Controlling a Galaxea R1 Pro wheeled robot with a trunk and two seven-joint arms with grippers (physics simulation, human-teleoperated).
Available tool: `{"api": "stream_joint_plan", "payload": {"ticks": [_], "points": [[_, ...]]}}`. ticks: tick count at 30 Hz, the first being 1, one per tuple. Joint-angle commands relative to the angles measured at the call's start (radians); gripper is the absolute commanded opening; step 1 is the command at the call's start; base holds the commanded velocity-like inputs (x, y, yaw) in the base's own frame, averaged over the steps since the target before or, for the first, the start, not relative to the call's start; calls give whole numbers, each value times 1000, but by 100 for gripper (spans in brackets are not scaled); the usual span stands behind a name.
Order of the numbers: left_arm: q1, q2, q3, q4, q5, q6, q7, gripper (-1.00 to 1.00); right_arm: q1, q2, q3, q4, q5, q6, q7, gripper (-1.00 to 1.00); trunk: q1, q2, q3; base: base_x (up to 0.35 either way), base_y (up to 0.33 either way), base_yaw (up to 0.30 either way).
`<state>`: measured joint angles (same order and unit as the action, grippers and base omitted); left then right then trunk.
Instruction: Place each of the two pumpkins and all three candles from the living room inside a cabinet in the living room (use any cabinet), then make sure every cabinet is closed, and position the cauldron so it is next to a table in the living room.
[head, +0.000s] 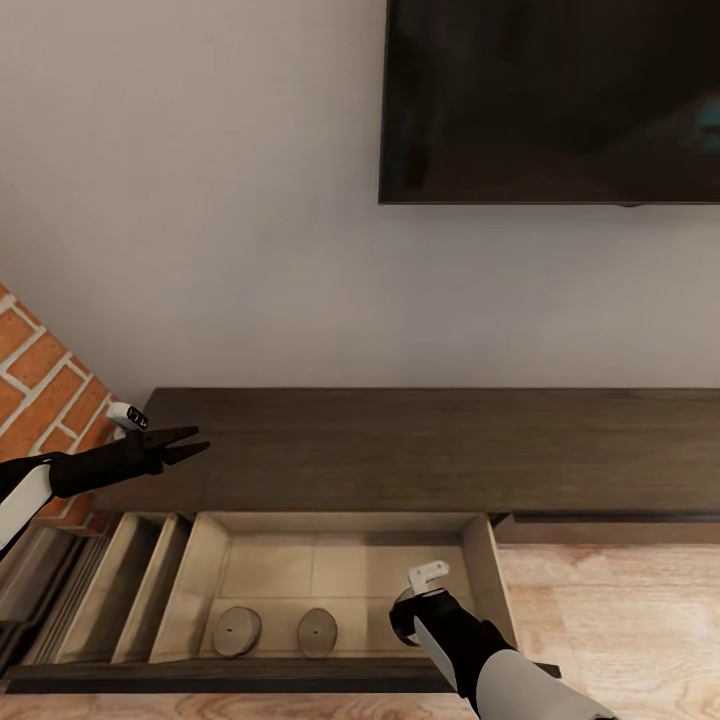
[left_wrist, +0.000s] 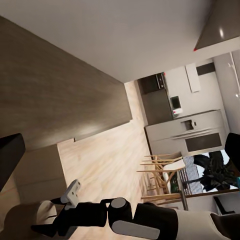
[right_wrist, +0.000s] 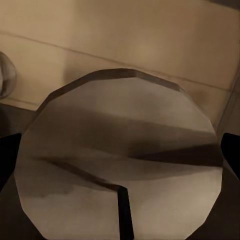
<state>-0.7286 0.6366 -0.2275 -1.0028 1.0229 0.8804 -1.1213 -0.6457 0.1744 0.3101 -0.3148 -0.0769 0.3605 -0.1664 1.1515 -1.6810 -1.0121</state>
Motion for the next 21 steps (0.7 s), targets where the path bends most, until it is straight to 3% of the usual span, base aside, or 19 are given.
{"api": "stream_joint_plan", "payload": {"ticks": [1,21], "points": [[0,0,0,0,0,0,0,100,0,0,1,1,0,0,-1,-100,4,-7,-3,0,0,0],[0,0,0,1,0,0,0,100,0,0,0,9,-1,1,-2,-100,81,-147,-66,0,0,0]]}}
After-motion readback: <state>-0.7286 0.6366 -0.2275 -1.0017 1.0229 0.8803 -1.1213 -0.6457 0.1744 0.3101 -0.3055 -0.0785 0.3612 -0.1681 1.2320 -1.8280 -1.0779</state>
